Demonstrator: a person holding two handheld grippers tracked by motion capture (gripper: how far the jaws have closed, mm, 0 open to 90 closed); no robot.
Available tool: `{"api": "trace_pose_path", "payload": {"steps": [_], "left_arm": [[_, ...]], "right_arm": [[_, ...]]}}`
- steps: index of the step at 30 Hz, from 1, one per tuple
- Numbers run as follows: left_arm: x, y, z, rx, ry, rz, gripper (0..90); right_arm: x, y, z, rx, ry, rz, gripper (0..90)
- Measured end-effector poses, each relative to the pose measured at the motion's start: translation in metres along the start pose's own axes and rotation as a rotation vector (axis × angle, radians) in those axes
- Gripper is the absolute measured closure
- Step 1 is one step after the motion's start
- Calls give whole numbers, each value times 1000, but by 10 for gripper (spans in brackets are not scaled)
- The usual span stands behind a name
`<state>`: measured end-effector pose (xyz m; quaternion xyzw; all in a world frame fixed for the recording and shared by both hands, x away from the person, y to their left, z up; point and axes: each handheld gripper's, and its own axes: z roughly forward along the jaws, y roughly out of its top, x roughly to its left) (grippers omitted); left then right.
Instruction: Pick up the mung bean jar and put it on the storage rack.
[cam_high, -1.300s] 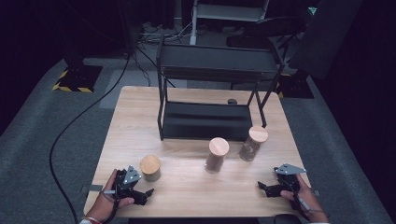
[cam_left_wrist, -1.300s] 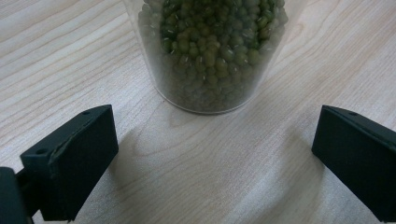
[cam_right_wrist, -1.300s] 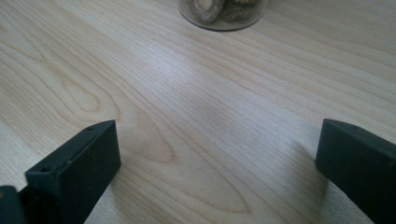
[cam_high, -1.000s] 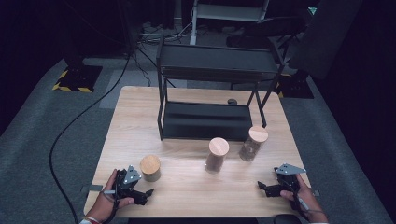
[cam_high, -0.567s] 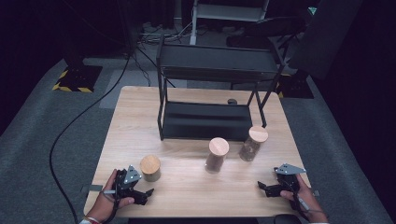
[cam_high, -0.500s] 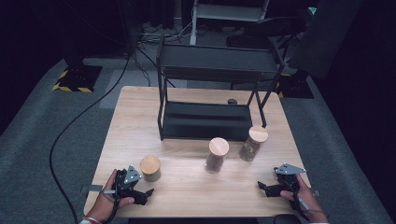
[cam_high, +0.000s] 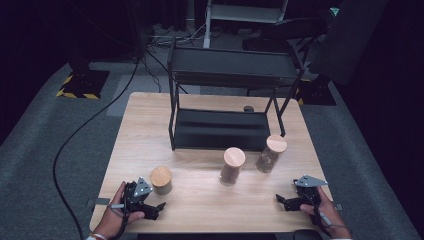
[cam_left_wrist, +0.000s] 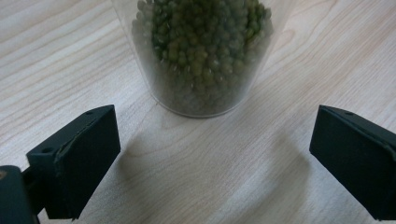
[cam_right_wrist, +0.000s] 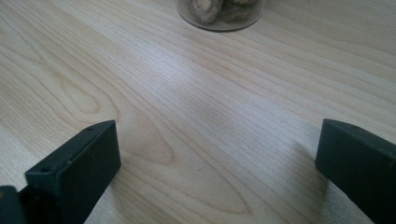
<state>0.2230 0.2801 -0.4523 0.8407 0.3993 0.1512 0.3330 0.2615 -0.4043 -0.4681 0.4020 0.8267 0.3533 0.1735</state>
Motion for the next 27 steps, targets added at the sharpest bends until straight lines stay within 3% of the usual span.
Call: {"api": "trace_pose_path", "payload": {"steps": [27], "left_arm": [[-5,-2,-11,-84,-1,-26,13]], "right_arm": [[0,0,0,0,0,0,0]]}}
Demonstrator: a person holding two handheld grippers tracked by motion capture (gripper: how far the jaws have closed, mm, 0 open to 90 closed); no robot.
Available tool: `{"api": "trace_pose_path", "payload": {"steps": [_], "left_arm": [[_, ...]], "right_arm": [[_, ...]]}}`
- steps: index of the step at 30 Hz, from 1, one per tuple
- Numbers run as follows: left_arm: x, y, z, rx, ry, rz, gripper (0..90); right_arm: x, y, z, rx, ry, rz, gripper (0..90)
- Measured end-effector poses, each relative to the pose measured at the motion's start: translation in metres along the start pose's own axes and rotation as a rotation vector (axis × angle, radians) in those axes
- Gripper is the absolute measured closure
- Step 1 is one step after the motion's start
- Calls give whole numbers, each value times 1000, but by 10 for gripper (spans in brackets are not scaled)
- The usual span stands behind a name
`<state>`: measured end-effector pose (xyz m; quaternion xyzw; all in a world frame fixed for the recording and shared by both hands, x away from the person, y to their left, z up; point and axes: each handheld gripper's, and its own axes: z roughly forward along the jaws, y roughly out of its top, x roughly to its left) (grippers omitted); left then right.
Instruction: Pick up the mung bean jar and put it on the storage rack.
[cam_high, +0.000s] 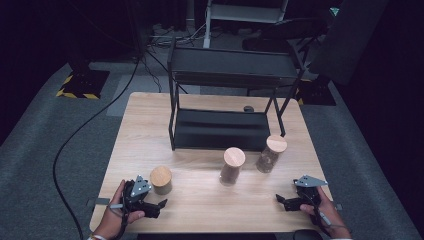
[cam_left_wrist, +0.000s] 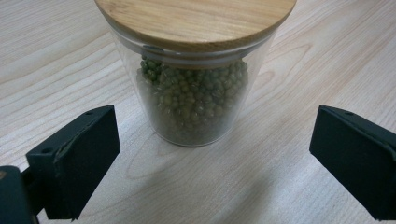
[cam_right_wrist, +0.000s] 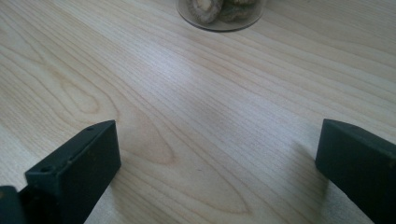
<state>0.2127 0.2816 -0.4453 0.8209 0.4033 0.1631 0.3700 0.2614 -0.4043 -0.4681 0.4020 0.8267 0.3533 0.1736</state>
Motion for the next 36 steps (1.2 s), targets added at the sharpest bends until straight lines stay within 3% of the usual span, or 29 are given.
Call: {"api": "trace_pose_path", "payload": {"steps": [12,36], "left_arm": [[2,-1,-2,-27,-8,-24,13],[-4,6,-3,-79,35,-34,14]], "right_arm": [[0,0,0,3,0,-1,0],[0,1,0,3,1,-2,0]]}}
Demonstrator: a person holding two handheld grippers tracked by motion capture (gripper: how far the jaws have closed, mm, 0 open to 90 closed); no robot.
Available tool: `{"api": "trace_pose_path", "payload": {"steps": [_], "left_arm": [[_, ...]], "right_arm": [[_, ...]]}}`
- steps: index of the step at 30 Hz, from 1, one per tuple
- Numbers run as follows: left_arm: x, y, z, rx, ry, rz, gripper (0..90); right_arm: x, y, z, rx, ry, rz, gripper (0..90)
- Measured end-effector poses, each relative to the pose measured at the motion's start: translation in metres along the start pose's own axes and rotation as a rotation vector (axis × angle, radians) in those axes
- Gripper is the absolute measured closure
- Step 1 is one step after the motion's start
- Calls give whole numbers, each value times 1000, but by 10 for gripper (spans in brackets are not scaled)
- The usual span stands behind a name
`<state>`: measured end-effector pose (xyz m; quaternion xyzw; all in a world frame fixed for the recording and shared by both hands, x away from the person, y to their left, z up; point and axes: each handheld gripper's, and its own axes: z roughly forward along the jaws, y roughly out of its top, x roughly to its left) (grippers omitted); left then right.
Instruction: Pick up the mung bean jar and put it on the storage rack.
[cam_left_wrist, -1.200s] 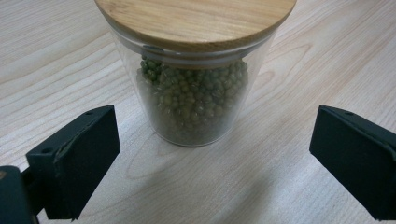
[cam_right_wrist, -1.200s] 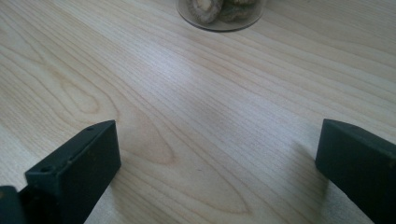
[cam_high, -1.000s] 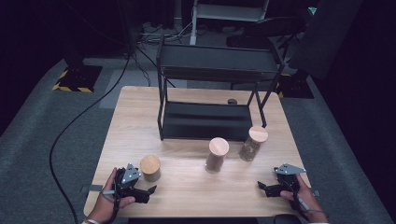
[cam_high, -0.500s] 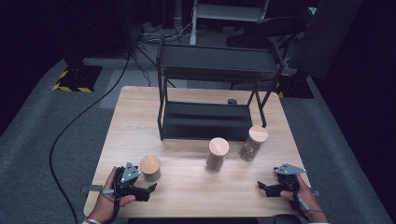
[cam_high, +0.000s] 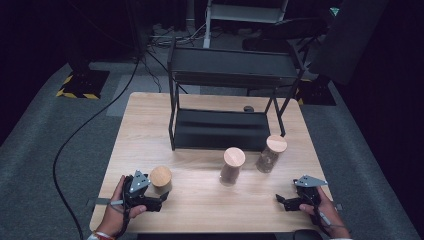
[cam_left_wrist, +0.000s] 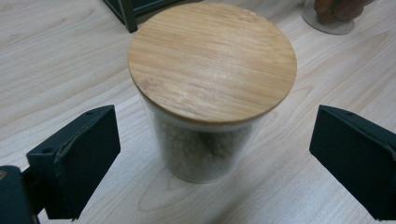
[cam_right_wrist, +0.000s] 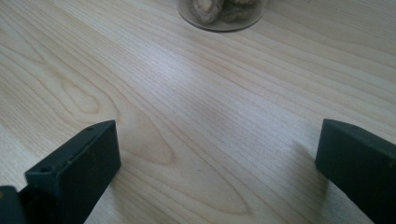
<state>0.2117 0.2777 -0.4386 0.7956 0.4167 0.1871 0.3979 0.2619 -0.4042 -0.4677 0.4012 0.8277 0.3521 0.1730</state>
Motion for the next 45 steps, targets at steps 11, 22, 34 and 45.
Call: {"api": "trace_pose_path", "payload": {"steps": [11,22,34,45], "left_arm": [[1,11,6,1,-4,-1,15],[5,18,12,10,-13,-2,21],[5,25,17,22,-17,15,100],[2,28,16,35,2,25,232]], "right_arm": [[0,0,0,0,-1,-1,0],[0,0,1,0,-1,-2,0],[0,1,1,-1,-1,-2,0],[0,1,1,-1,-1,-3,0]]}}
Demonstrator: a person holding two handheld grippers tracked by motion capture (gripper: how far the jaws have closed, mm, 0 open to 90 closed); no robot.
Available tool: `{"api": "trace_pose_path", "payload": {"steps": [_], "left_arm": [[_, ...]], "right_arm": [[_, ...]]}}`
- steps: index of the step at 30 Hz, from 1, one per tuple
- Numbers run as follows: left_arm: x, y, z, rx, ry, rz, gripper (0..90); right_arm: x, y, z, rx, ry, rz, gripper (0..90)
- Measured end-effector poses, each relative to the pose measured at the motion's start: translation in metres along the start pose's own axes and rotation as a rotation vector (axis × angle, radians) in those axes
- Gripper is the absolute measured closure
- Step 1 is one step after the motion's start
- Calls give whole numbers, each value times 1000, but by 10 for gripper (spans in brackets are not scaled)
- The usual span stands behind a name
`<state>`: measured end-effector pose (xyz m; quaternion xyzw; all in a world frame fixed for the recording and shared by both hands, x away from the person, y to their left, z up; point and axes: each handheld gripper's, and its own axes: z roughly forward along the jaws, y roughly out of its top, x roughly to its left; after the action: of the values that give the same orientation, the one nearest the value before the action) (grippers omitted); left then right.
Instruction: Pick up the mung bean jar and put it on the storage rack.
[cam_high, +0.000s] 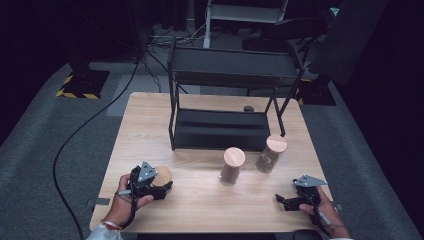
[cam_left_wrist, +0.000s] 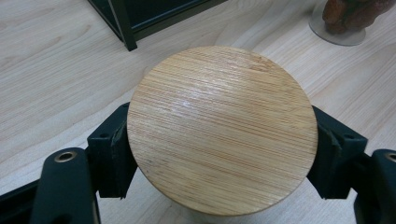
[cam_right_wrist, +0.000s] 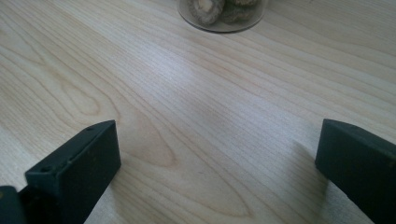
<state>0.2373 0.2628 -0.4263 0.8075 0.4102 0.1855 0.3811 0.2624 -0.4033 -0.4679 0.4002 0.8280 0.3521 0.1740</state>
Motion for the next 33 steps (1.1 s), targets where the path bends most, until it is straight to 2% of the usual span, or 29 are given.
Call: {"api": "trace_pose_path", "payload": {"steps": [5,16,28,33], "left_arm": [[-1,-1,0,-4,6,15,234],[-6,-2,0,-12,21,19,235],[-9,1,0,-7,34,6,236],[-10,5,-3,-14,31,-26,236]], "right_arm": [[0,0,0,0,0,-1,0],[0,0,0,0,0,-1,0],[0,0,0,0,0,0,0],[0,0,0,-1,0,-1,0]]}}
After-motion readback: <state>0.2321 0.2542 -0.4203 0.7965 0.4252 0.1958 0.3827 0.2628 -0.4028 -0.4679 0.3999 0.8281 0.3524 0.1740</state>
